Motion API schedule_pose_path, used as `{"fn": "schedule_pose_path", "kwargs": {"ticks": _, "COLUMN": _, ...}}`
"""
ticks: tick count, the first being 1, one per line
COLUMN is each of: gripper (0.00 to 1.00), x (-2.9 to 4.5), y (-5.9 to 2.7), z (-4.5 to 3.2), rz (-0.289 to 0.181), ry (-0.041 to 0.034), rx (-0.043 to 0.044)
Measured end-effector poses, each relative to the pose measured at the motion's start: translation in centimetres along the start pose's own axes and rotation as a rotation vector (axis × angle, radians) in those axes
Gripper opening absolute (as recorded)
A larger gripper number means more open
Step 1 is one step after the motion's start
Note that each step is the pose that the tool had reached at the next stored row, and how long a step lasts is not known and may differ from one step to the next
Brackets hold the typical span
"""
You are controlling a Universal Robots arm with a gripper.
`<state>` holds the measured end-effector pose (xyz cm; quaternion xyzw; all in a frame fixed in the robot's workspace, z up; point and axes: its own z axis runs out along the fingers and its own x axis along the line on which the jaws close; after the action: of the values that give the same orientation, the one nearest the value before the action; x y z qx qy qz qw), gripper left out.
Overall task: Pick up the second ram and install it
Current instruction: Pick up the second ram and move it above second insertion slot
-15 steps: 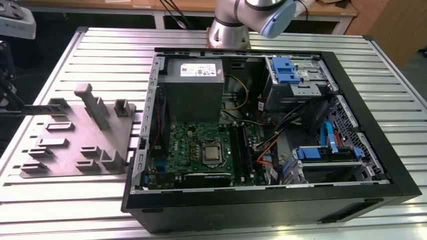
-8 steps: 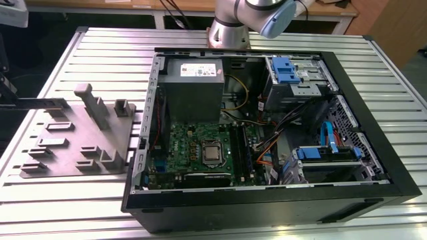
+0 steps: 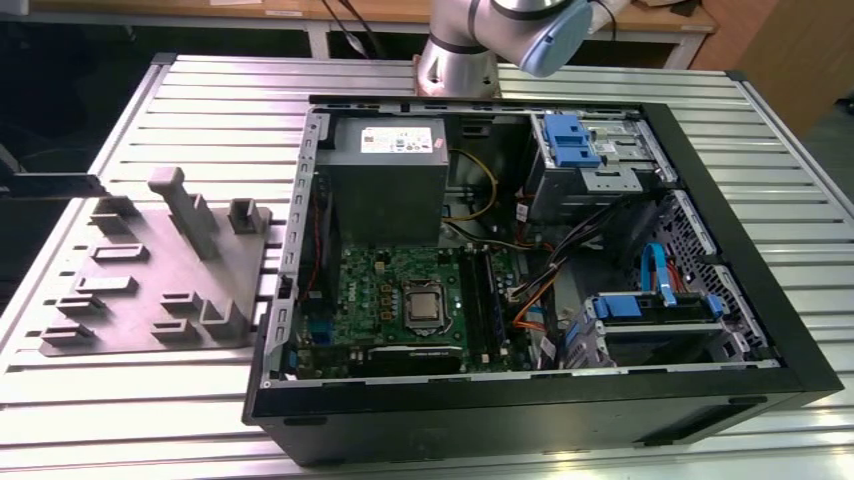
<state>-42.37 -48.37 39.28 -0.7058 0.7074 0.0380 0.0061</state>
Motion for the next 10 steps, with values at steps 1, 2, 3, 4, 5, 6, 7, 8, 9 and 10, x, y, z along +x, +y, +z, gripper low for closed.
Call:
{"fn": "schedule_pose_path", "kwargs": {"ticks": 1, "gripper": 0.12, "x": -0.02, "y": 0.02, "z": -0.35, "rz": 0.000, "ry": 0.0000, "rx": 0.0000}}
{"fn": "schedule_pose_path", "kwargs": {"ticks": 2, "gripper": 0.12, "x": -0.05, "y": 0.03, "z": -0.72, "rz": 0.000, "ry": -0.0001, "rx": 0.0000}}
{"fn": "schedule_pose_path", "kwargs": {"ticks": 3, "gripper": 0.12, "x": -0.07, "y": 0.05, "z": -1.05, "rz": 0.000, "ry": -0.0002, "rx": 0.0001}}
{"fn": "schedule_pose_path", "kwargs": {"ticks": 4, "gripper": 0.12, "x": -0.08, "y": 0.06, "z": -1.34, "rz": 0.000, "ry": -0.0002, "rx": 0.0001}}
{"fn": "schedule_pose_path", "kwargs": {"ticks": 5, "gripper": 0.12, "x": -0.09, "y": 0.07, "z": -1.49, "rz": 0.000, "ry": -0.0002, "rx": 0.0000}}
{"fn": "schedule_pose_path", "kwargs": {"ticks": 6, "gripper": 0.12, "x": -0.09, "y": 0.07, "z": -1.50, "rz": 0.000, "ry": -0.0003, "rx": 0.0001}}
{"fn": "schedule_pose_path", "kwargs": {"ticks": 7, "gripper": 0.12, "x": -0.09, "y": 0.07, "z": -1.50, "rz": 0.000, "ry": -0.0003, "rx": 0.0001}}
{"fn": "schedule_pose_path", "kwargs": {"ticks": 8, "gripper": 0.12, "x": -0.09, "y": 0.07, "z": -1.50, "rz": 0.000, "ry": -0.0003, "rx": 0.0002}}
{"fn": "schedule_pose_path", "kwargs": {"ticks": 9, "gripper": 0.12, "x": -0.10, "y": 0.07, "z": -1.51, "rz": 0.000, "ry": -0.0003, "rx": 0.0002}}
{"fn": "schedule_pose_path", "kwargs": {"ticks": 10, "gripper": 0.12, "x": -0.10, "y": 0.07, "z": -1.52, "rz": 0.000, "ry": -0.0002, "rx": 0.0000}}
